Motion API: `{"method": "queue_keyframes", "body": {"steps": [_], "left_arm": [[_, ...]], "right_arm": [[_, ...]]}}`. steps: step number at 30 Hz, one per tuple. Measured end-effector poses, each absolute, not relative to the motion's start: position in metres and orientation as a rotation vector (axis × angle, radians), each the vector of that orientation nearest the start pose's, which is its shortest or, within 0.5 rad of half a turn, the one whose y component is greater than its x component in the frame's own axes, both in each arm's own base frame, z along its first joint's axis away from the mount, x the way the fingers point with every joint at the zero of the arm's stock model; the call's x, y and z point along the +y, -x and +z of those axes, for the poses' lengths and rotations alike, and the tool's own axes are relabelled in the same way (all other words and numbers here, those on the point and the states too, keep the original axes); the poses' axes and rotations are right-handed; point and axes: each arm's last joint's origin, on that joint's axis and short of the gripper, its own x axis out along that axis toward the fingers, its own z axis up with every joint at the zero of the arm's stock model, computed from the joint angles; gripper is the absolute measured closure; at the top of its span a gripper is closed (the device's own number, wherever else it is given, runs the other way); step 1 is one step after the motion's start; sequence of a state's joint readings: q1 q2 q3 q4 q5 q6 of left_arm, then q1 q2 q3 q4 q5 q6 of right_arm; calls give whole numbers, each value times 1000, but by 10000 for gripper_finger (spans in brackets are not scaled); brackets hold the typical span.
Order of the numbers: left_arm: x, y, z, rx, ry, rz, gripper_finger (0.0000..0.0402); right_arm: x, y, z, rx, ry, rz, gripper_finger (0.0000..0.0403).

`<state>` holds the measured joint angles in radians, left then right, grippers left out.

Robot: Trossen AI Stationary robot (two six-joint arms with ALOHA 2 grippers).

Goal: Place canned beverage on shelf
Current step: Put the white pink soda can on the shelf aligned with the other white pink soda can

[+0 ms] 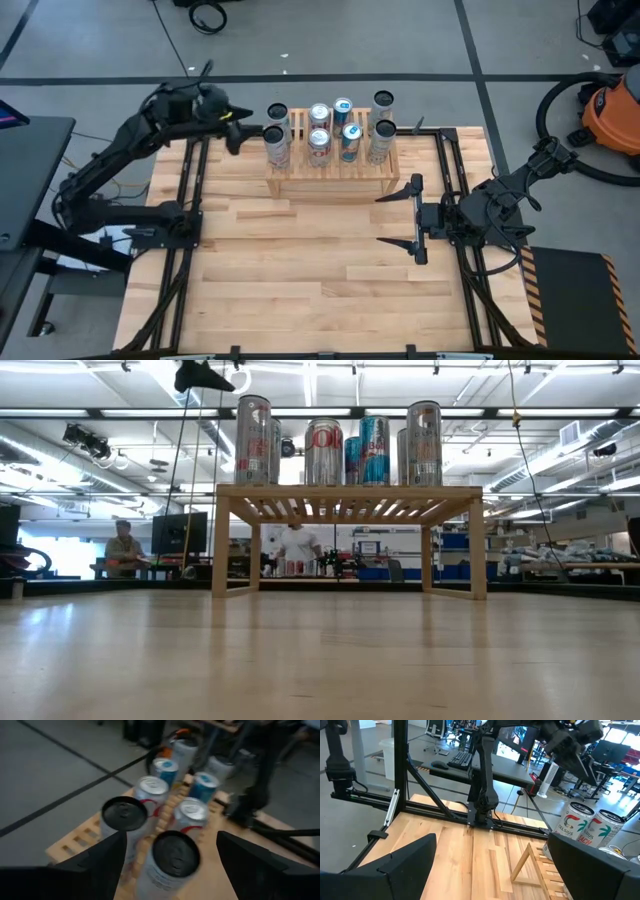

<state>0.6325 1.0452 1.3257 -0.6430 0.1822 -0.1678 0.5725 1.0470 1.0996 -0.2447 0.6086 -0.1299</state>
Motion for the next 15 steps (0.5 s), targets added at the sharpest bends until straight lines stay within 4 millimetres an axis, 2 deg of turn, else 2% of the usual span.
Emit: {"method": "queue_keyframes", "body": {"steps": [8,15], "left_arm": [[111,-191,412,393,290,519,92],[106,-199,409,415,266,555,92]], "right_arm": [[105,-193,385,180,248,-25,10],[104,-192,383,203,263,-23,10]]}}
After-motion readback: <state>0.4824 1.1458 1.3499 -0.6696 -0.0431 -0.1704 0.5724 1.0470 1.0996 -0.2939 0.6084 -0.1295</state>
